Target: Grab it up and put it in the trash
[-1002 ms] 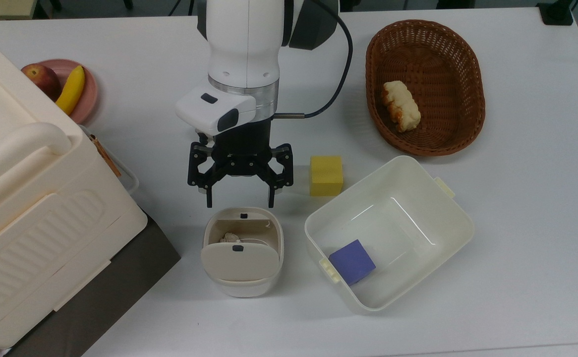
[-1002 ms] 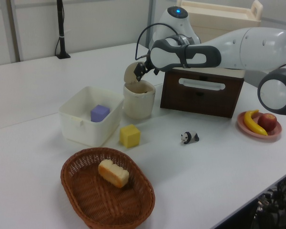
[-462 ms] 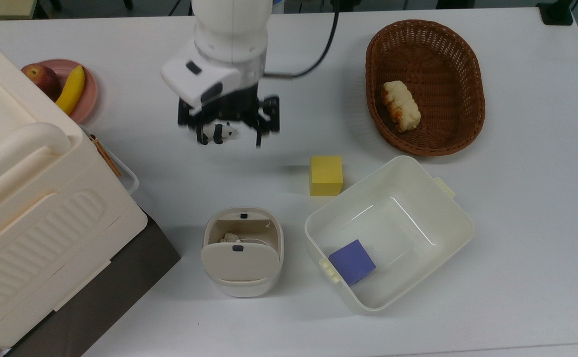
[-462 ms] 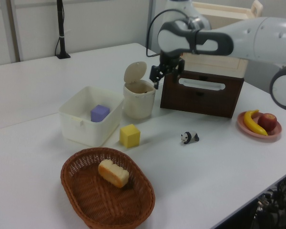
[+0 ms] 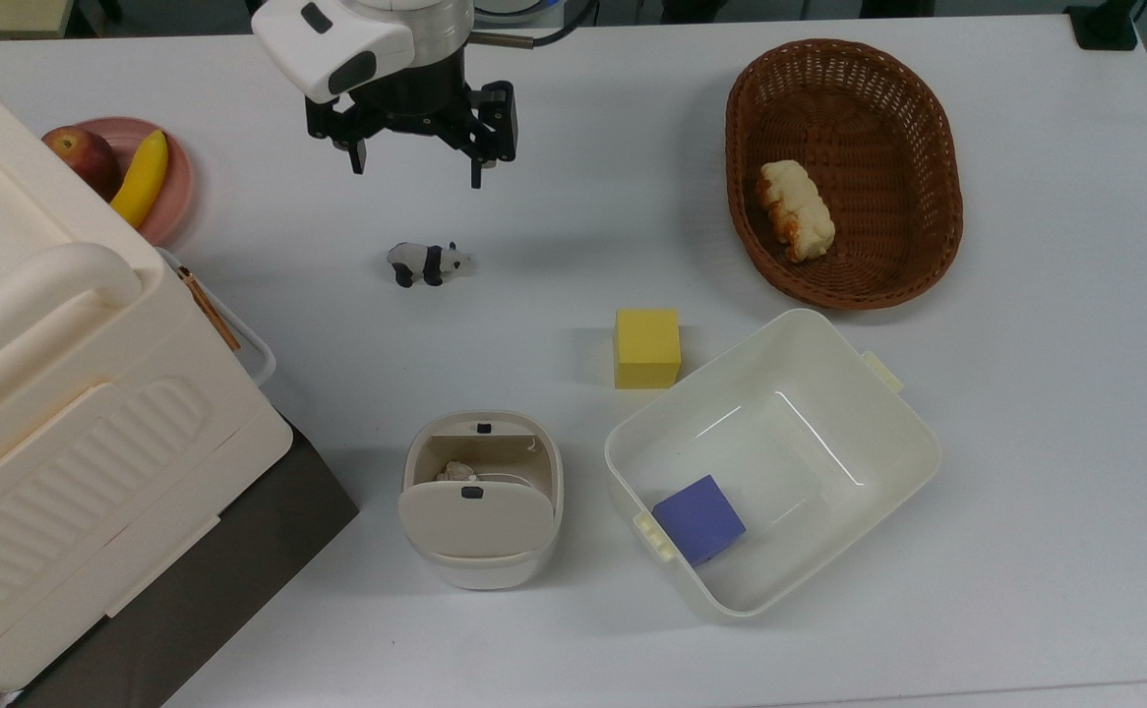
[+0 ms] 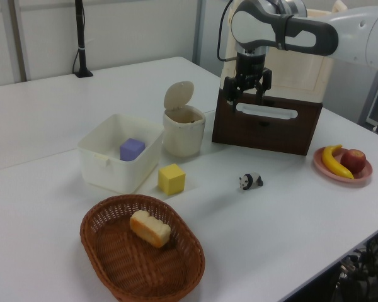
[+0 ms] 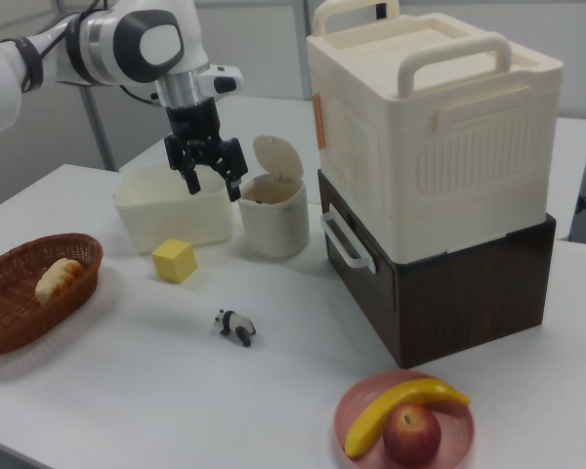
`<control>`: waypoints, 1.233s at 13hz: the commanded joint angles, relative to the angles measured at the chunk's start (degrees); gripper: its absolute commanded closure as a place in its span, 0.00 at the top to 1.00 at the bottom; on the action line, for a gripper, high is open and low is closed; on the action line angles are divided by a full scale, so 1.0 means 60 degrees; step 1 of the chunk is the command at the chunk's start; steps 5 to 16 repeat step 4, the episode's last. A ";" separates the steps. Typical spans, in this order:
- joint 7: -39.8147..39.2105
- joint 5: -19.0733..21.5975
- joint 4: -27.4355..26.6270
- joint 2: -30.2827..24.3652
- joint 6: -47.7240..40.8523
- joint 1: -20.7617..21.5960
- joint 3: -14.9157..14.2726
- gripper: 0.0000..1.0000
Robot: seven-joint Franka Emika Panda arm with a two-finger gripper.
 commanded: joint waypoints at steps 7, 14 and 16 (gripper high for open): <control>0.0400 0.0169 -0.0443 -0.0206 0.0110 0.0144 -0.0055 1.00; 0.0400 0.0169 -0.0443 -0.0206 0.0110 0.0144 -0.0055 1.00; 0.0400 0.0169 -0.0443 -0.0206 0.0110 0.0144 -0.0055 1.00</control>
